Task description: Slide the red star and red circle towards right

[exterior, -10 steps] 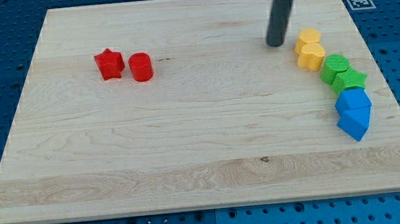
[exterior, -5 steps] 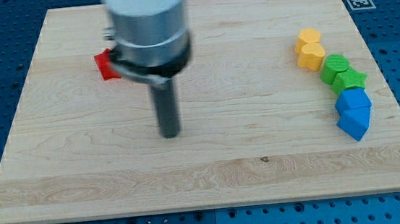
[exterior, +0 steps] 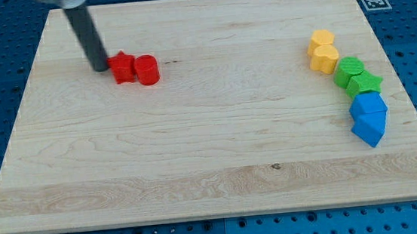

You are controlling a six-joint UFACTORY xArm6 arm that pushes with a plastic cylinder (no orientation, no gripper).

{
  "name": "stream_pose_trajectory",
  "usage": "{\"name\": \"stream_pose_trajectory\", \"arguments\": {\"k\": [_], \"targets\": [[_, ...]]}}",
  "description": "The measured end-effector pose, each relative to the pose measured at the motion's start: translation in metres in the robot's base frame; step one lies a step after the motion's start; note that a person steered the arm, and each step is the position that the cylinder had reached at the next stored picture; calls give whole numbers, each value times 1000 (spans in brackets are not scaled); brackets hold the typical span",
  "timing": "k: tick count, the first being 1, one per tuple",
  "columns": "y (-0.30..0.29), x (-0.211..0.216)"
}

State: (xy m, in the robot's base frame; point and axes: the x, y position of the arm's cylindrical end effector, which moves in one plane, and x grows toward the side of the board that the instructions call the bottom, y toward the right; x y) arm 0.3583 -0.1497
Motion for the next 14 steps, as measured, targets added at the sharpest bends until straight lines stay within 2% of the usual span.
{"name": "stream_pose_trajectory", "arguments": {"k": [2,3,4,5,6,10,11,12,13,14], "targets": [[119,16],[92,16],[11,16],[-21,29],[6,65],[207,31],[201,46],[199,93],[201,121],[216,122]]}}
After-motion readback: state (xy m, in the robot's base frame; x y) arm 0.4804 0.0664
